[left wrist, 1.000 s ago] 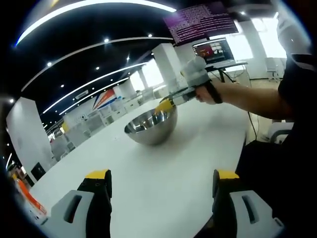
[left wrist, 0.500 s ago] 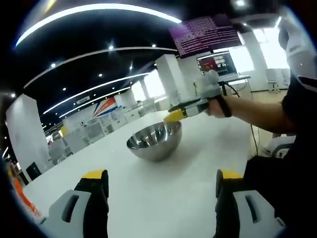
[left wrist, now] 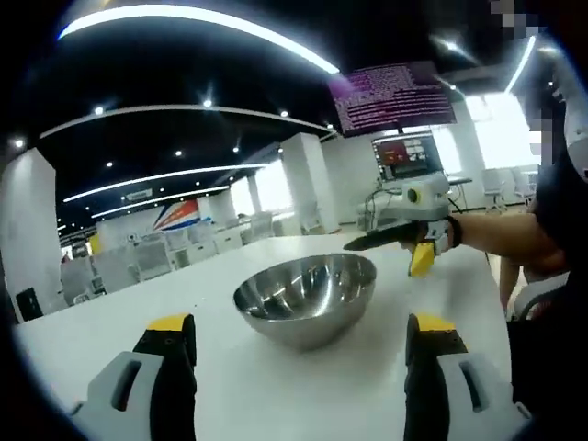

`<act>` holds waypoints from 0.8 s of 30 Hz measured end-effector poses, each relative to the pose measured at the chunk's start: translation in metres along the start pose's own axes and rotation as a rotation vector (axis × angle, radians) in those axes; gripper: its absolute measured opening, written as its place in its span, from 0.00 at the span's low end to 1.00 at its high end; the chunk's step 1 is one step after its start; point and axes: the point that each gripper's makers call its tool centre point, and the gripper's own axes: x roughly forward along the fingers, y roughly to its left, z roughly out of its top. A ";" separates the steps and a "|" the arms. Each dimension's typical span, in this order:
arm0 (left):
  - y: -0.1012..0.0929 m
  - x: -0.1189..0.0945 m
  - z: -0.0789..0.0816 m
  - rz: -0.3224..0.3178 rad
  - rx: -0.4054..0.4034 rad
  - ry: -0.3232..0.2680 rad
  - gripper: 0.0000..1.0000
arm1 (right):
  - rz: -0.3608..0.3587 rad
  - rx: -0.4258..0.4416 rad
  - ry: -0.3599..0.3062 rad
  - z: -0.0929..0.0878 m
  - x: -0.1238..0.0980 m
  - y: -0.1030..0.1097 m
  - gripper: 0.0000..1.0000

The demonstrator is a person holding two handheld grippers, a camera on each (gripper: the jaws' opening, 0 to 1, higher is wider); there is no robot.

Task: Pick up the QQ candy scattered on the table and place it into the stainless steel bowl on the table

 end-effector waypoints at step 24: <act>-0.011 0.091 -0.053 -0.185 0.043 0.021 0.89 | 0.127 -0.043 0.008 -0.031 0.050 -0.023 0.97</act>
